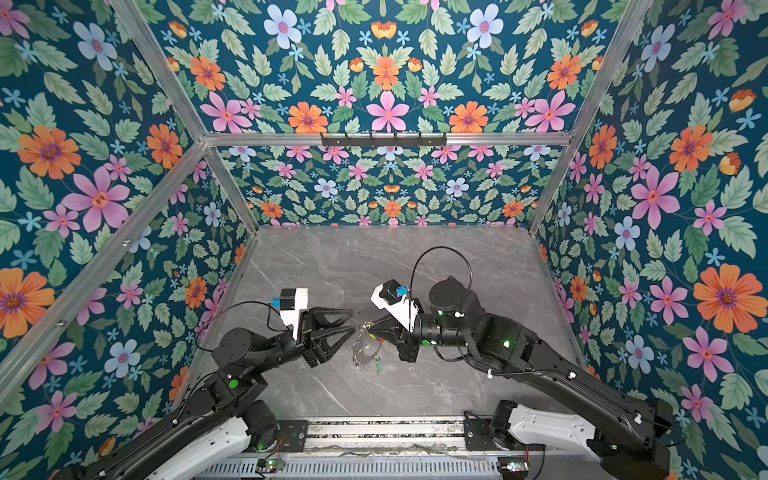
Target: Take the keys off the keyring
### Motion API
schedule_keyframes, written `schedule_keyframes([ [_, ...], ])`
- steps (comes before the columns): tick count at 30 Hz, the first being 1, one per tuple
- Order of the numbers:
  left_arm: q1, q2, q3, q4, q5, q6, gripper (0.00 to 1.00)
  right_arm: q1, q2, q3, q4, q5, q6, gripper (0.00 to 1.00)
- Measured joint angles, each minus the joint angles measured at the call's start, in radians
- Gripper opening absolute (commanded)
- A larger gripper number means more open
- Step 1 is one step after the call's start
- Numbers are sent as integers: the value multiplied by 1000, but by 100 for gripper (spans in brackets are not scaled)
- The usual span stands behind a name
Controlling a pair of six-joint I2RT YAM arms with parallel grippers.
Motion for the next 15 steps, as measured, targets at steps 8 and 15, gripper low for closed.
schedule_keyframes([
  [8, 0, 27, -10, -8, 45, 8, 57, 0, 1, 0, 0, 8, 19, 0],
  [15, 0, 32, 0, -17, 61, 50, 42, 0, 13, 2, 1, 6, 26, 0],
])
